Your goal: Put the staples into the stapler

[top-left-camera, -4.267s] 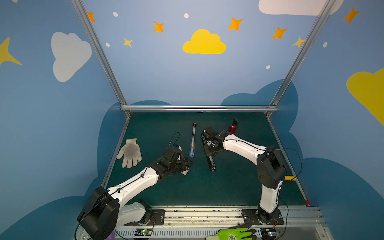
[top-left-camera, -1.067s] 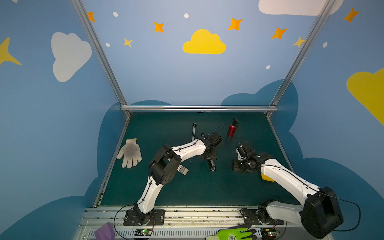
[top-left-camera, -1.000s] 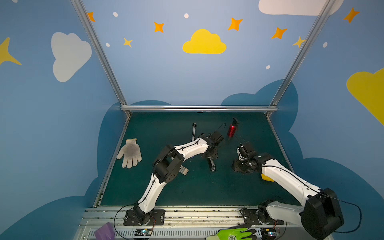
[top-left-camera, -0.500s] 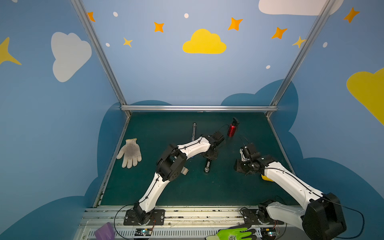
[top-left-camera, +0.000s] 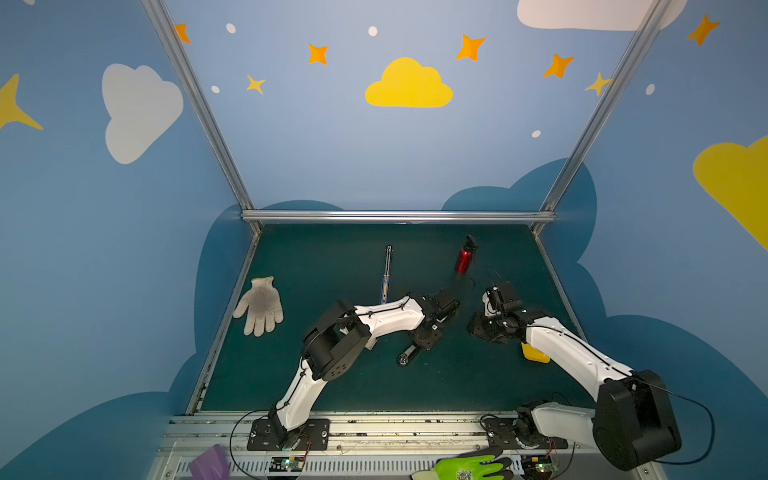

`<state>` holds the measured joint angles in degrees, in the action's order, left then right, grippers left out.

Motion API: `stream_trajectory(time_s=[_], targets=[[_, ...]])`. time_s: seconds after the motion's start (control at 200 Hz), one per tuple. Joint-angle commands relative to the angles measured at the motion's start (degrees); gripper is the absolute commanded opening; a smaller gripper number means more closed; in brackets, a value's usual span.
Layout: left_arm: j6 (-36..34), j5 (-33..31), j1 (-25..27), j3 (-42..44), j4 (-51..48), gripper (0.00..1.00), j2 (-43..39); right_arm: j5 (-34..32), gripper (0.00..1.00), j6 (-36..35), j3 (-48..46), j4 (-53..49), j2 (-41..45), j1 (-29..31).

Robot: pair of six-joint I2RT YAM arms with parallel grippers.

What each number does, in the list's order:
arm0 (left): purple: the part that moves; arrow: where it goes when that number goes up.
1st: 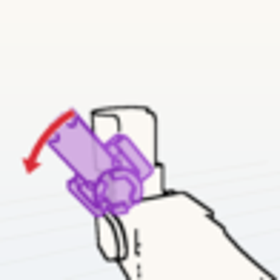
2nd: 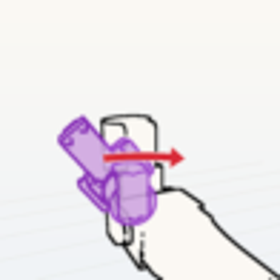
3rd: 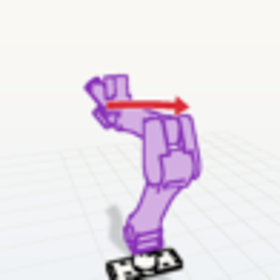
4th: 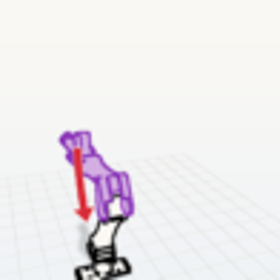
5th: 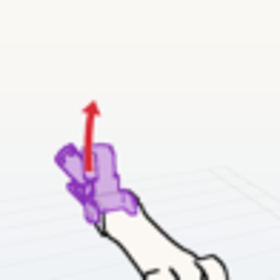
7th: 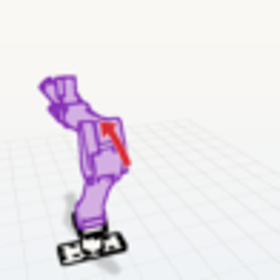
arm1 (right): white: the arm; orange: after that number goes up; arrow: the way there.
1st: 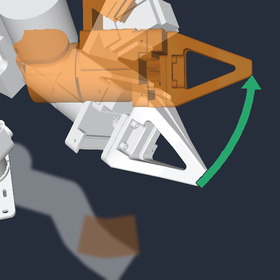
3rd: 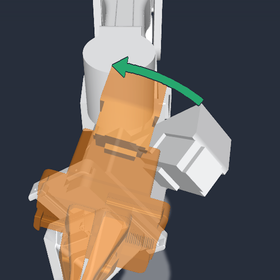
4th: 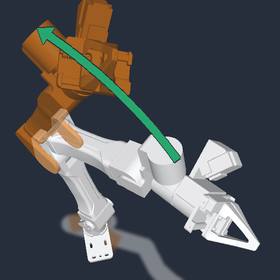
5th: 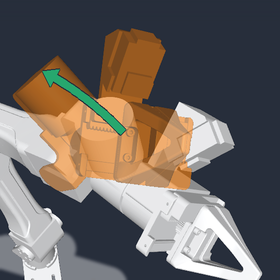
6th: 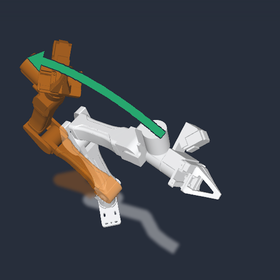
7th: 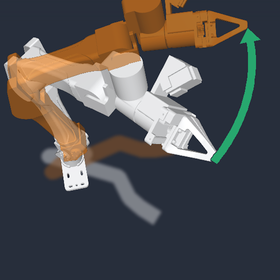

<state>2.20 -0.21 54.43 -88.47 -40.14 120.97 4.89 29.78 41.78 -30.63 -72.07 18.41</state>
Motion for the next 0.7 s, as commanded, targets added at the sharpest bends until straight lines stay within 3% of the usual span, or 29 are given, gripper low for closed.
stream_trajectory(time_s=[0.0,0.195,0.696], targets=[[-1.5,-0.4,-0.8,2.0,0.0,0.45,-2.0,3.2,0.5,-0.1,-0.5,1.6,-0.2,-2.0],[-0.9,3.0,-1.3,-1.3,1.9,0.47,-1.4,7.5,0.6,-0.3,-1.8,3.8,0.9,-5.5],[-0.6,5.2,-3.9,-15.5,3.0,0.47,10.5,13.0,0.58,0.9,-5.3,8.8,1.3,-10.2]])
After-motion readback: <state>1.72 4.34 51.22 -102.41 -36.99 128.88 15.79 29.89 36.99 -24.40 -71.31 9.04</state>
